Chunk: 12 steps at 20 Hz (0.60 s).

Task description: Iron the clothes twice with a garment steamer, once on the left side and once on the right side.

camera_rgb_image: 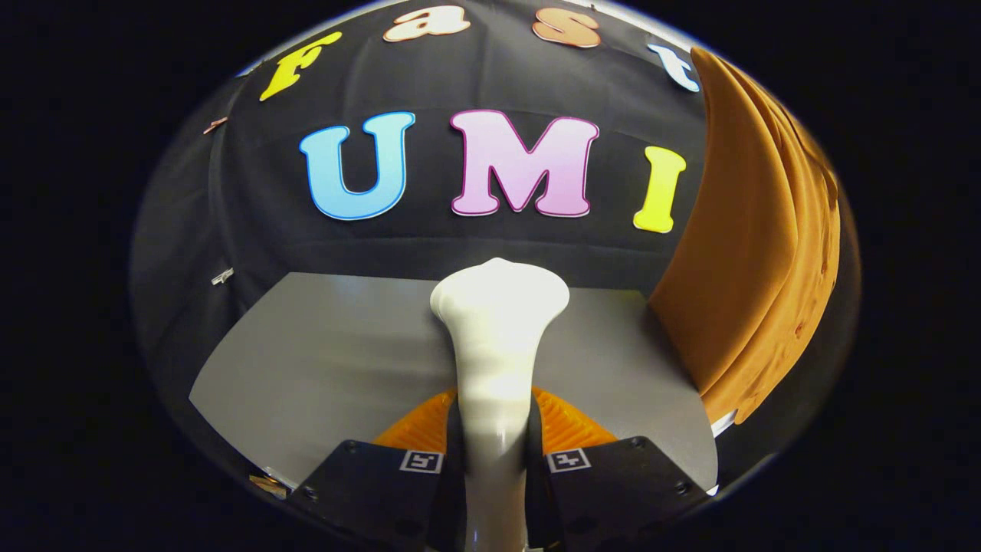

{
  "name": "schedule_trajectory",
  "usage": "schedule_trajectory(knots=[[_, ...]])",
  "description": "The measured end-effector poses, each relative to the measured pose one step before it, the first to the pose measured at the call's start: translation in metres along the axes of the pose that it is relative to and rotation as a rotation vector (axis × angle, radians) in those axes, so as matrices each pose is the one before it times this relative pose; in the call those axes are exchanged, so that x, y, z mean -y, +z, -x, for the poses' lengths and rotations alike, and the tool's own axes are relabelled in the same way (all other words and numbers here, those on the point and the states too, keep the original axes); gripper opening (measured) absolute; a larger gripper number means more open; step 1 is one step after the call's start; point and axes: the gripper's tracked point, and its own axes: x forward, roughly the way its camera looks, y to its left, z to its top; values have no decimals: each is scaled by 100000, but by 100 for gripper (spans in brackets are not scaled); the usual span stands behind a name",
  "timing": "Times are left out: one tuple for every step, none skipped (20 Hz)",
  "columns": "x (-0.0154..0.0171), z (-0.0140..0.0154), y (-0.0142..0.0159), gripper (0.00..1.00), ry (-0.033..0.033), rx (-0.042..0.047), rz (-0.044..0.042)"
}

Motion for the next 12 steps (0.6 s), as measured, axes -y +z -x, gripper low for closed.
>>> schedule_trajectory(knots=[[8,358,296,34,-37,1653,-877],[147,519,479,34,-537,1852,-615],[130,637,454,34,-467,1992,-307],[-96,786,407,34,-205,2098,-162],[-176,702,425,34,-12,2197,209],[-226,842,429,34,142,2346,277],[-97,795,460,34,-25,2183,-52],[-19,759,218,34,-445,1178,-219],[-26,857,-50,34,-138,620,-553],[-178,856,56,34,153,893,-1066],[-189,948,141,34,-576,1058,-454],[-133,1091,313,34,-583,1638,-145]])
